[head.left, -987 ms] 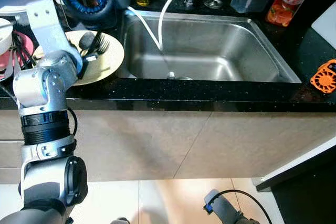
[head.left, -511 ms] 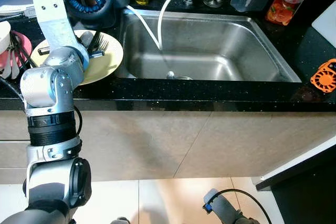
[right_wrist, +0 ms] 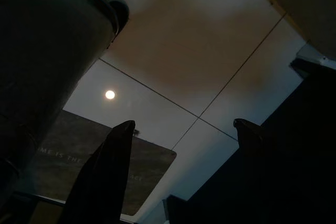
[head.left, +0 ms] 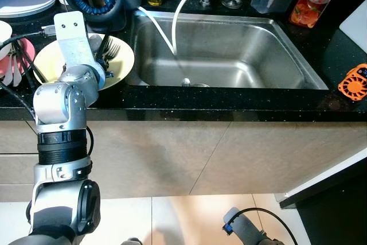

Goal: Kitchen organization

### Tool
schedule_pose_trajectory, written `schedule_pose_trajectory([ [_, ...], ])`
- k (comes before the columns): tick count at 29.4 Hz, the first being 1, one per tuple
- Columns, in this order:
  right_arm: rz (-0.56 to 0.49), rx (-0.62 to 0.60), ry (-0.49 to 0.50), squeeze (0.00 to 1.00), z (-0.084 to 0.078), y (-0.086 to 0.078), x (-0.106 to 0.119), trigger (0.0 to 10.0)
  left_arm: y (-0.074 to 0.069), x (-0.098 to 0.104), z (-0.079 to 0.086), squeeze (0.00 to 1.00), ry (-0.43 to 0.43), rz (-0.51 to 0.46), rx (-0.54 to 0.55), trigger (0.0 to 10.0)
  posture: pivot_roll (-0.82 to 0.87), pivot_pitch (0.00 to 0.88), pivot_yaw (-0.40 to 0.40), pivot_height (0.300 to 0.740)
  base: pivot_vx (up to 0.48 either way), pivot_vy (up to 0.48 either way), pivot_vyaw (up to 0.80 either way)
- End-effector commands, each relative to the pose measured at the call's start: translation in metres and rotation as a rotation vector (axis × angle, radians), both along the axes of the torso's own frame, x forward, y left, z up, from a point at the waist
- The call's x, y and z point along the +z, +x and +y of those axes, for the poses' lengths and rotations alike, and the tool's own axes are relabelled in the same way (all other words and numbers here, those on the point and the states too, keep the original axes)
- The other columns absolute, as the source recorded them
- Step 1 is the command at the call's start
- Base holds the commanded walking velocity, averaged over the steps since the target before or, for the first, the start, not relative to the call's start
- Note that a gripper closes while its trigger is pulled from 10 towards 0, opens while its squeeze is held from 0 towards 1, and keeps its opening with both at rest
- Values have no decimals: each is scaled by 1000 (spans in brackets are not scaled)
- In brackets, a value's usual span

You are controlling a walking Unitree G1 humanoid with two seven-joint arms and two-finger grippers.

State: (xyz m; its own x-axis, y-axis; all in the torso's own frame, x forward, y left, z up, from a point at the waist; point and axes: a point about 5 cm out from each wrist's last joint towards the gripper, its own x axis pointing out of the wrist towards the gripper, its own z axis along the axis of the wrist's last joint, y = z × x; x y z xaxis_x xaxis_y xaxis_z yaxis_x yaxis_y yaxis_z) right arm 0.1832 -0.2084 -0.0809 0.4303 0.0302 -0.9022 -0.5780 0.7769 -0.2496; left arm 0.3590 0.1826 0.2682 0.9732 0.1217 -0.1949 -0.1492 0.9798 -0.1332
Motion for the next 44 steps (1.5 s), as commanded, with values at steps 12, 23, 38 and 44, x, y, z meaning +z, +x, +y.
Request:
schedule_pose_trajectory([
  [12,18,-16,-22,0,-8,-8,-2,10000,0,-15,-3,0,-2,65,-20,0,90,116,-80,740,0,0,0],
  [23,7,-18,-23,0,-8,-4,-1,10000,0,-3,-4,0,0,-20,-11,0,92,108,-82,740,0,0,0],
  [38,-5,-16,-24,0,-7,0,1,10000,-5,25,-44,0,64,-203,-210,0,92,99,-83,740,0,0,0],
  [44,-30,-35,-32,0,-9,5,4,10000,-5,27,-50,0,46,-243,-271,0,90,97,-83,740,0,0,0],
])
